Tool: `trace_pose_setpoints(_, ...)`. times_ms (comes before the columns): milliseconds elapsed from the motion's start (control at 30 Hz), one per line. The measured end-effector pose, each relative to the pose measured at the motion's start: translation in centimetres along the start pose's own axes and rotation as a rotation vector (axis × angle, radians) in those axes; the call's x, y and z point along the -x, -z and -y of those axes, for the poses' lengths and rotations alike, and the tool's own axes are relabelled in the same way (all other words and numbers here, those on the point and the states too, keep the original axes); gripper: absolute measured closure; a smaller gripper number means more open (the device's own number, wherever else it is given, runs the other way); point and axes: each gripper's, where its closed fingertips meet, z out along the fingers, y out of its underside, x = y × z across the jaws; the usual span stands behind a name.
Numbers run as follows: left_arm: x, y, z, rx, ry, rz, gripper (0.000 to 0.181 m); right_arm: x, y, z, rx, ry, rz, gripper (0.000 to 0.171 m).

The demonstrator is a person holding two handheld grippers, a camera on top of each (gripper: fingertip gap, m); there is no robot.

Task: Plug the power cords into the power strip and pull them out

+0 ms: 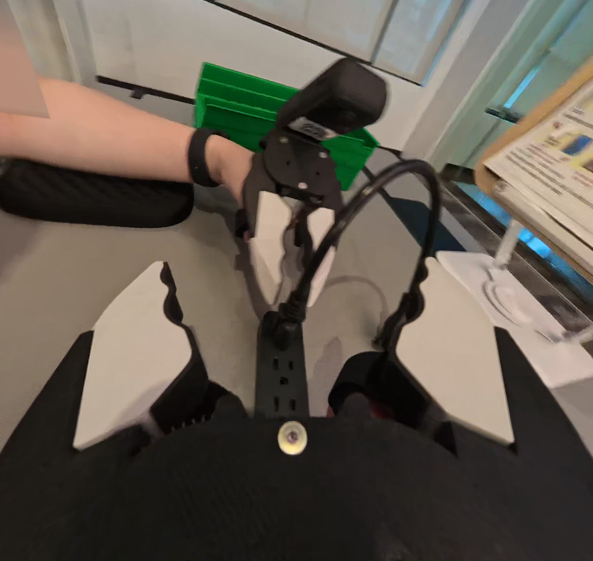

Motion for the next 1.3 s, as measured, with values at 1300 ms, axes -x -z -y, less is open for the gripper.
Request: trace_pose_setpoints(1300, -2.1, 7.9, 7.6, -0.388, -0.122, 0.008, 0.149, 12.9, -4.8, -6.2, 0.382, -0.082, 0.500, 0.035)
